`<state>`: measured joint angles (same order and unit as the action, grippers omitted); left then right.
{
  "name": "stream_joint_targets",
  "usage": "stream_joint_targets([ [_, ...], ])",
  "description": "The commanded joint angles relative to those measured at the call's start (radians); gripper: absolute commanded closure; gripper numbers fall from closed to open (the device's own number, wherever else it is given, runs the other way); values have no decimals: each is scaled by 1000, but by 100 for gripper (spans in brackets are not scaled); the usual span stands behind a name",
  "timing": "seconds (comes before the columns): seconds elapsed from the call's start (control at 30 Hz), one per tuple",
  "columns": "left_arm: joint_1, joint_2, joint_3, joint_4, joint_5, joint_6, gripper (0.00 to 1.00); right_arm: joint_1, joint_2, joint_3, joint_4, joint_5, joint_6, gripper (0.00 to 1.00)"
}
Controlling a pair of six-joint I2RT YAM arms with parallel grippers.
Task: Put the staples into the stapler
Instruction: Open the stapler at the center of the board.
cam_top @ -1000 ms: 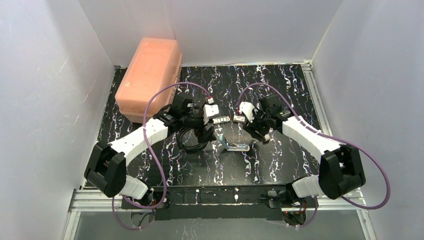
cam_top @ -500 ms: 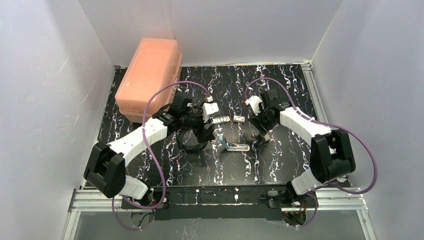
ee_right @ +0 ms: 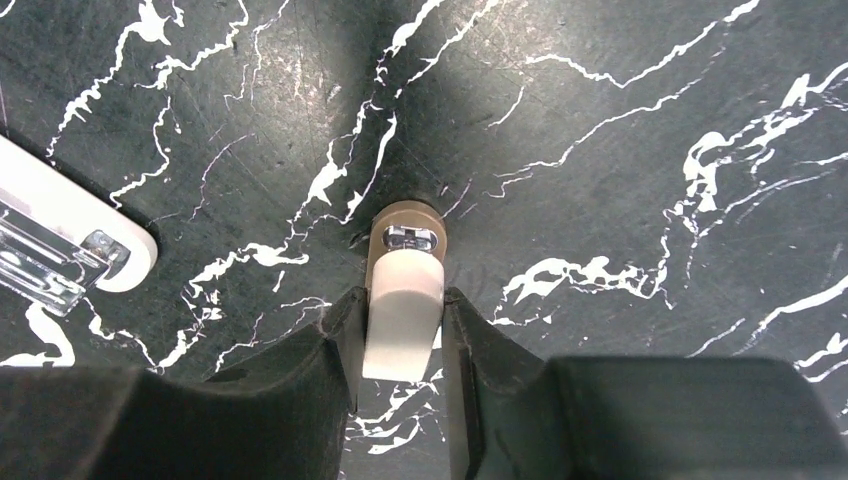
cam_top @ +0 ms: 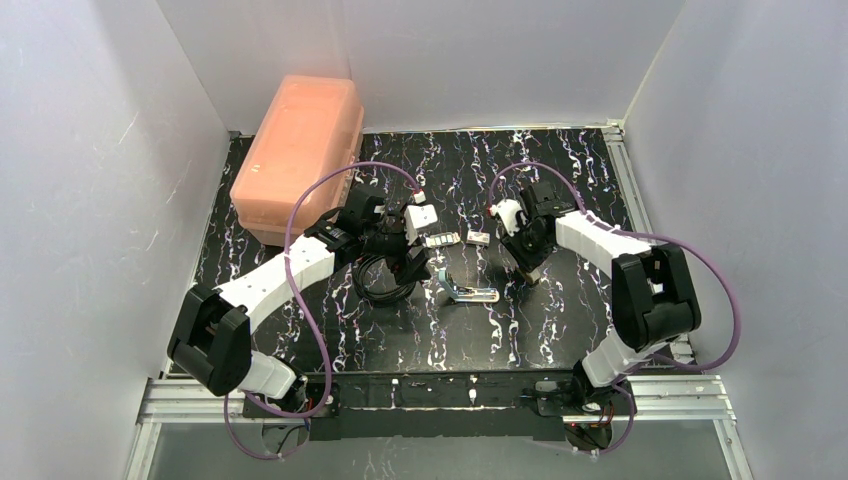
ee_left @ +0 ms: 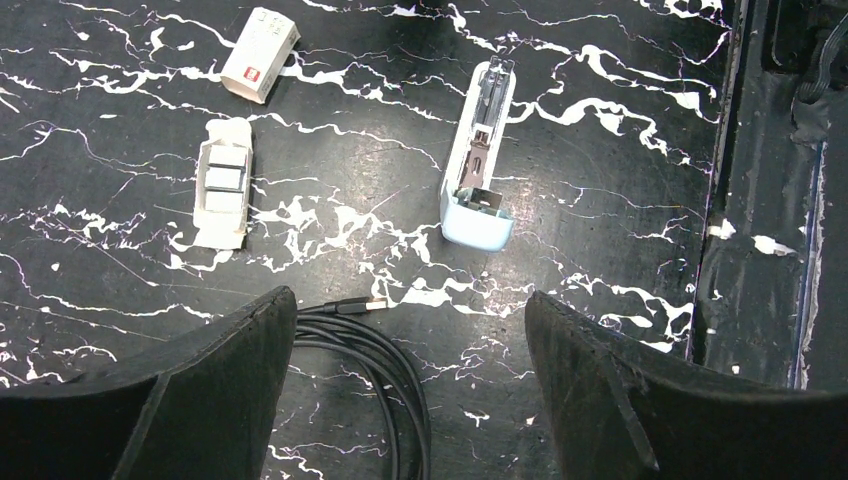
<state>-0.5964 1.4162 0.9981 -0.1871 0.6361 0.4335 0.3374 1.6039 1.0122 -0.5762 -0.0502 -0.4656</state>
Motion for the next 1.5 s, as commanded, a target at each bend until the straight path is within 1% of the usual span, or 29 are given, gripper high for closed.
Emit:
stream_joint_targets([
  [0.0,6,-16,40,-12,-7,-3,18,-12,33,44,0,-30,8,63],
  [0.13,7,-11,68,-38,-2,10,18,-17,15,52,0,-67,-6,80],
  [0.23,7,-7,97,-59,41,36,18,-17,-40,77,-12,-148,-62,91],
  [0.33,7,1,135,-80,114,57,18,-17,-107,111,-35,-279,-137,96],
  [0.5,6,49,227,-140,205,65,21,-16,-186,201,-139,-535,-268,99],
  [0.6,2,74,268,-148,227,61,21,-10,-216,239,-166,-648,-299,99],
  [0.73,-17,100,311,-152,255,50,21,8,-235,293,-185,-779,-296,99],
  [0.87,-43,123,320,-147,279,37,17,48,-246,306,-174,-854,-259,99],
  [1.07,-69,138,306,-116,301,18,18,129,-266,285,-137,-842,-224,99],
  [1.13,-76,142,301,-116,313,19,20,143,-264,281,-132,-842,-218,99],
  [1.27,-83,150,291,-107,320,16,29,158,-258,280,-132,-842,-217,99],
  [1.33,-85,159,292,-103,322,10,37,163,-256,281,-130,-844,-216,99],
  [1.43,-83,168,292,-100,326,7,51,166,-257,280,-127,-845,-213,99],
  [1.47,-84,170,292,-97,324,4,58,166,-259,279,-125,-845,-212,99],
])
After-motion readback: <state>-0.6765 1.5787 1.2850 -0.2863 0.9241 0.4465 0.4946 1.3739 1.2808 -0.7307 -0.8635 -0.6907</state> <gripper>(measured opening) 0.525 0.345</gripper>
